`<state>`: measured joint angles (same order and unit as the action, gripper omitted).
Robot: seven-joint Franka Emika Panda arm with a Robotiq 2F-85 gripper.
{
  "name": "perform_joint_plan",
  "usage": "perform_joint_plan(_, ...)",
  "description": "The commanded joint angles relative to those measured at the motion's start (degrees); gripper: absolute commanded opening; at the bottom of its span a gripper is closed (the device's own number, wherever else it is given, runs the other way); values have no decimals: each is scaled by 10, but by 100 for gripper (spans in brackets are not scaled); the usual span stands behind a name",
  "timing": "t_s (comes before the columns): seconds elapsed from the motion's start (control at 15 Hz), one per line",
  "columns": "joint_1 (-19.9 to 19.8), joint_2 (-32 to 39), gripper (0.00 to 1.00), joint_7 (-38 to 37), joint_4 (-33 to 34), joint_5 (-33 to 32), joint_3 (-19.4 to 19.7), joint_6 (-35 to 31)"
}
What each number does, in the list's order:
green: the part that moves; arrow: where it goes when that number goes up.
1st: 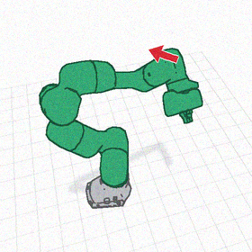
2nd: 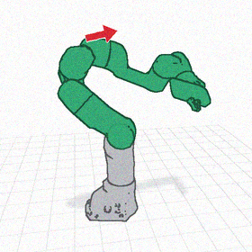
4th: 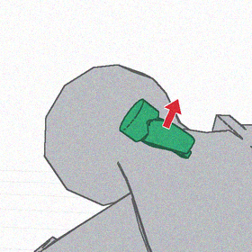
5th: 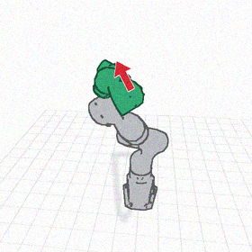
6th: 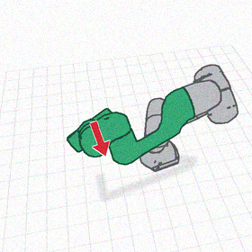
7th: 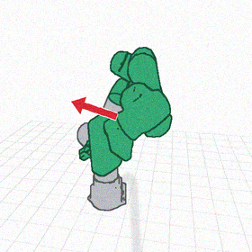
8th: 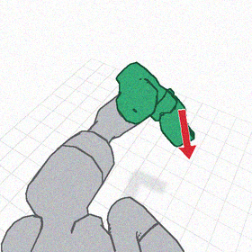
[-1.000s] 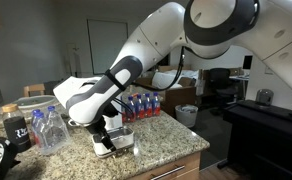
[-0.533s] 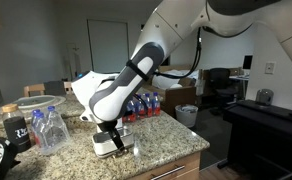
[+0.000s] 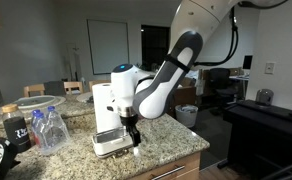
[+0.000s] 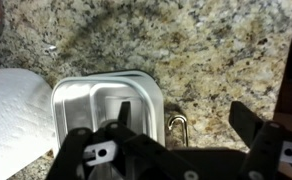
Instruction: Pick up the bowl and put it on the object
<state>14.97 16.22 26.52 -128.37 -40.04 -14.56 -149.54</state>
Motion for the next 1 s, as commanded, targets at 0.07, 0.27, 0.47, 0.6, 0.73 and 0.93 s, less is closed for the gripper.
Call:
perform_joint_plan(0.07, -21, -88, 100, -37, -116, 7, 15, -61)
perform_joint_plan(0.27, -49, -105, 100, 22, -165, 165, -6, -71)
perform_joint_plan(0.47, -109, -112, 100, 63, -194, 307, -60, -59)
perform_joint_plan(0.6, -156, -109, 100, 103, -205, 402, -88, -51)
perform_joint_plan(0.73, -213, -102, 100, 160, -202, 497, -117, -27)
perform_joint_plan(0.93, -271, -124, 100, 232, -193, 640, -130, 42)
